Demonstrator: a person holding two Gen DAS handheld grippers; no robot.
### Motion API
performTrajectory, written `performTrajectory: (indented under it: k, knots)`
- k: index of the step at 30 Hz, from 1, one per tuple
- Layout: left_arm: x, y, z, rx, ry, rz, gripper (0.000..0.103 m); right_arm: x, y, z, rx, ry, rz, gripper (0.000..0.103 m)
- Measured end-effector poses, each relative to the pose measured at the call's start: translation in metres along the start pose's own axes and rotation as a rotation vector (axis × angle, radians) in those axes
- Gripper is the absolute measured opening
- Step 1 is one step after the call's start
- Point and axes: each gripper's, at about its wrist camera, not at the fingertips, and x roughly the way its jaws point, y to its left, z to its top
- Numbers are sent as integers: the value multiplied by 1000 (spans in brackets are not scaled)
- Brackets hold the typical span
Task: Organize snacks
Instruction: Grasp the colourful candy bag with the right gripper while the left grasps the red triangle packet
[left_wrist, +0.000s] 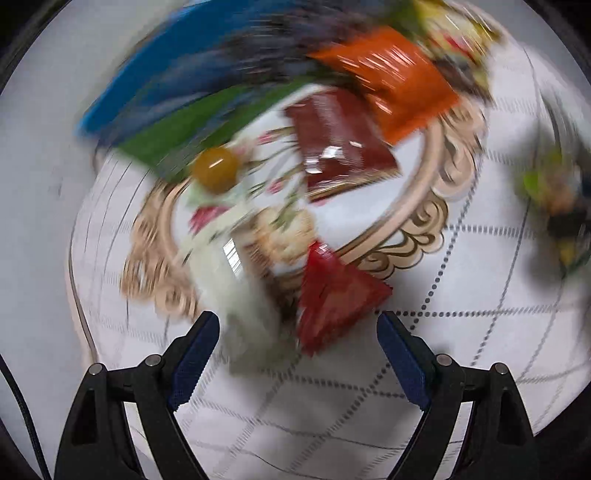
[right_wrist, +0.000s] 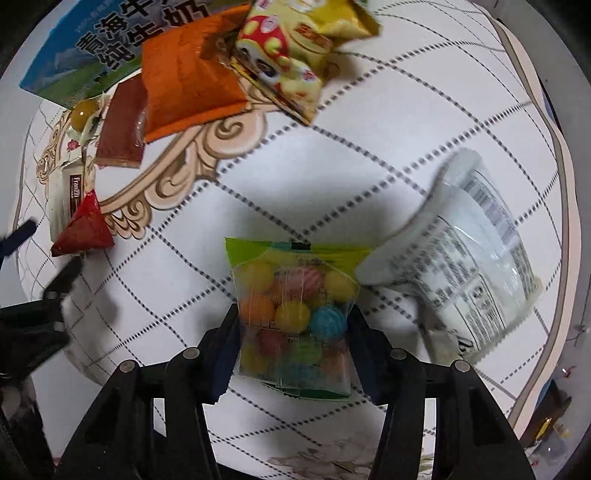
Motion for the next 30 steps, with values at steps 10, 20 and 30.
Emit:
performTrajectory:
  k: [10, 20, 30]
  knots:
    - [23, -3, 24, 83, 70, -98, 43, 1, 22, -3, -4, 10, -1, 58]
    - [60, 73, -19, -596, 258, -538, 42, -11, -11, 10, 71, 11, 75, 57]
    - [71, 80, -4, -531, 270, -570, 56, -8, -5, 21, 79, 49, 111, 67]
